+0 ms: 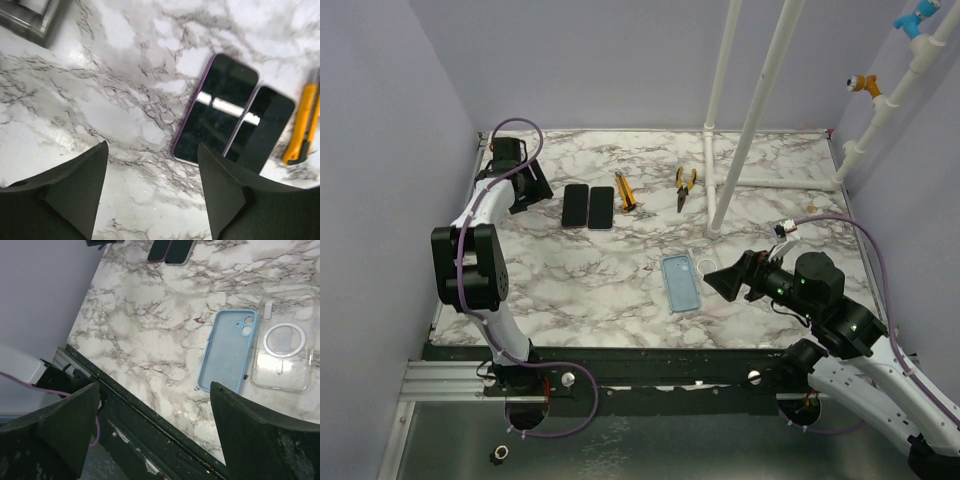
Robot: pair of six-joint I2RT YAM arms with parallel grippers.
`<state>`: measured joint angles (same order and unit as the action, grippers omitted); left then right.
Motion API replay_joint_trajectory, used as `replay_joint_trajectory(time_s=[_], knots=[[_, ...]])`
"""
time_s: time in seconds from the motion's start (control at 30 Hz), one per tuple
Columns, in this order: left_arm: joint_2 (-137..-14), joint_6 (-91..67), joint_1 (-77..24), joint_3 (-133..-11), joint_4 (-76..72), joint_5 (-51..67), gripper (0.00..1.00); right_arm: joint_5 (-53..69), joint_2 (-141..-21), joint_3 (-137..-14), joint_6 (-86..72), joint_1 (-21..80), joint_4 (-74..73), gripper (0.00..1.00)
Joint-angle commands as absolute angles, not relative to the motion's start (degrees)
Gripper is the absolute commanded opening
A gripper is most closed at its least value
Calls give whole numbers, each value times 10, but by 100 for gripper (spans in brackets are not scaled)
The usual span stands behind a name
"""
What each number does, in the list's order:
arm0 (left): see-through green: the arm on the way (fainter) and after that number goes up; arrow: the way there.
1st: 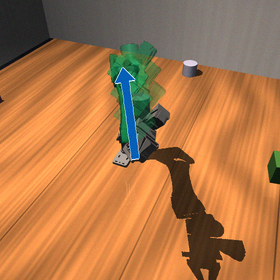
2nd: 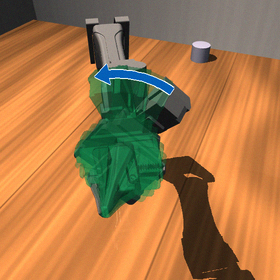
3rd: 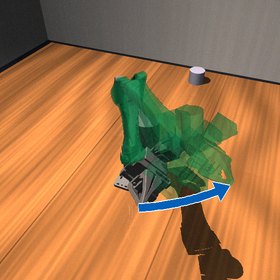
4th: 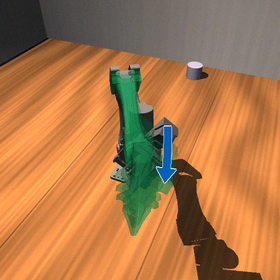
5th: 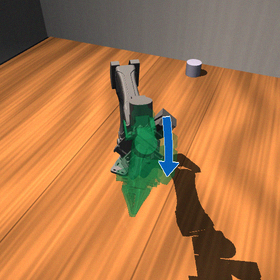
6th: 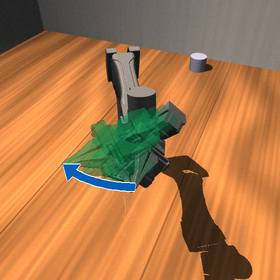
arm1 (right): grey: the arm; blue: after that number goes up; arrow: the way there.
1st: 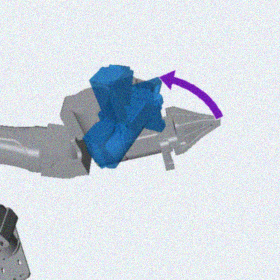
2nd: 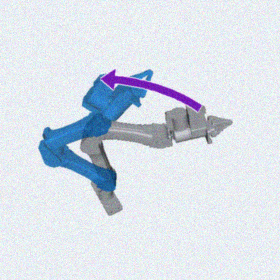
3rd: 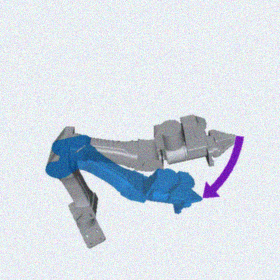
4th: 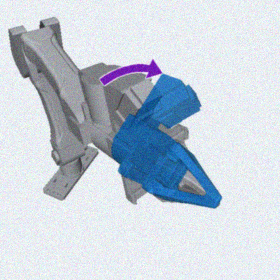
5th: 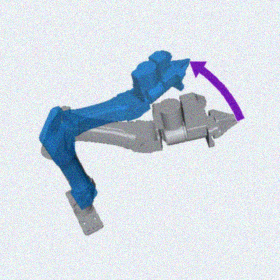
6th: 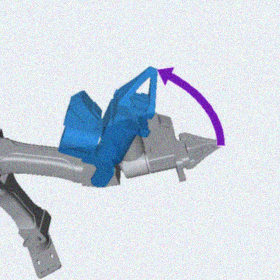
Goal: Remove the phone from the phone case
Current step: Reset both arms
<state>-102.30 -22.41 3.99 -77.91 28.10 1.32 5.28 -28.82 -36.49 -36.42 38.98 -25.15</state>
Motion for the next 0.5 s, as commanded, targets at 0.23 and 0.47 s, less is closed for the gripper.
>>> replay_joint_trajectory(time_s=[0.23,0.47], knots=[[-772,-399,-109,-587,255,-193,95,-150,-266,-357,-406,388,-297,94],[-691,-432,-156,-523,263,-199,99,-196,-278,-346,-441,388,-292,100]])
